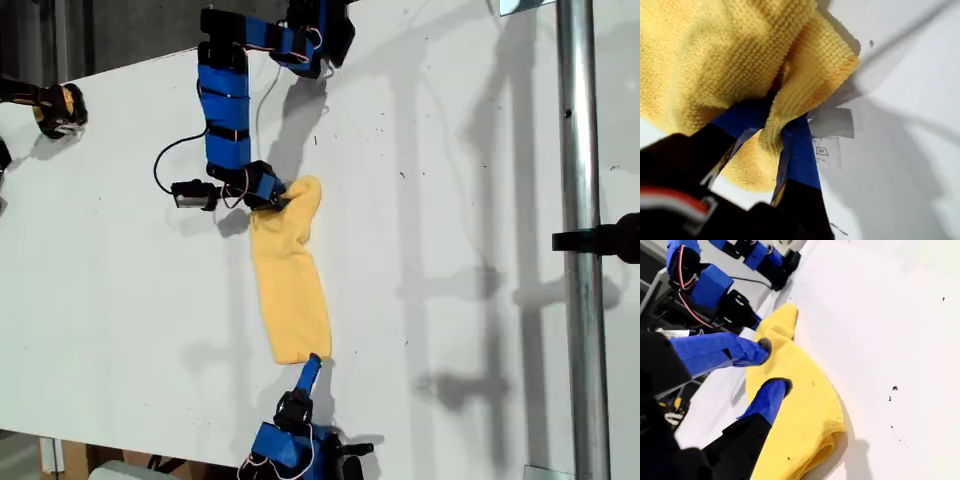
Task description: Grasp corners of a towel and fold twice.
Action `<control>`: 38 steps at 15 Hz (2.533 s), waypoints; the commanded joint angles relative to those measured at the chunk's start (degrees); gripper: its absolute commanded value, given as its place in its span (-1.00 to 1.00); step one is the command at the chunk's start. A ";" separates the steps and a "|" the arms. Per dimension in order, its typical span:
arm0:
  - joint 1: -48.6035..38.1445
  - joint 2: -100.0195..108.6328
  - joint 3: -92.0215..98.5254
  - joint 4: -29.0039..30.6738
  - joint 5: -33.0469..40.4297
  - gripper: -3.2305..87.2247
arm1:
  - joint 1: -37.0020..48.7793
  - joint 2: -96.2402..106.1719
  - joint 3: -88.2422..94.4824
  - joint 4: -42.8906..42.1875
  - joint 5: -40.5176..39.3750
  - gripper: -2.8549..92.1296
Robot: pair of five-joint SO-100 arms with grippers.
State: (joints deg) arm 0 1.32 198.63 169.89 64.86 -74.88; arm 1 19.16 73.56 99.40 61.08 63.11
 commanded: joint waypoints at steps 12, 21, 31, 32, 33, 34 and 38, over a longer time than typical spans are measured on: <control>-1.49 0.26 -2.29 -0.62 1.49 -0.70 | 14.77 67.85 17.49 42.36 5.36 -0.94; -1.23 0.26 -2.72 -0.53 1.49 -0.71 | -2.55 19.16 -26.02 17.58 -2.64 -0.94; -1.58 0.26 -1.85 -1.23 0.62 -0.71 | -8.26 -7.38 -29.71 -11.60 -1.23 -0.94; -1.58 0.26 -1.76 -1.49 0.53 -0.71 | -8.09 -10.11 -31.03 -13.01 -1.14 -0.94; -1.76 0.26 -1.76 -1.67 0.53 -0.71 | -8.00 -12.39 -32.96 -13.54 -0.88 -0.94; -1.85 0.26 -1.76 -1.85 0.44 -0.70 | -8.09 -13.89 -34.72 -14.33 -0.62 -0.94; -2.20 0.26 -1.41 -2.02 0.00 -0.70 | -8.96 -8.09 -43.95 -9.84 -5.80 -0.19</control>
State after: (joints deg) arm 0 0.18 198.63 169.89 64.86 -74.00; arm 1 11.07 58.10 60.38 50.80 59.50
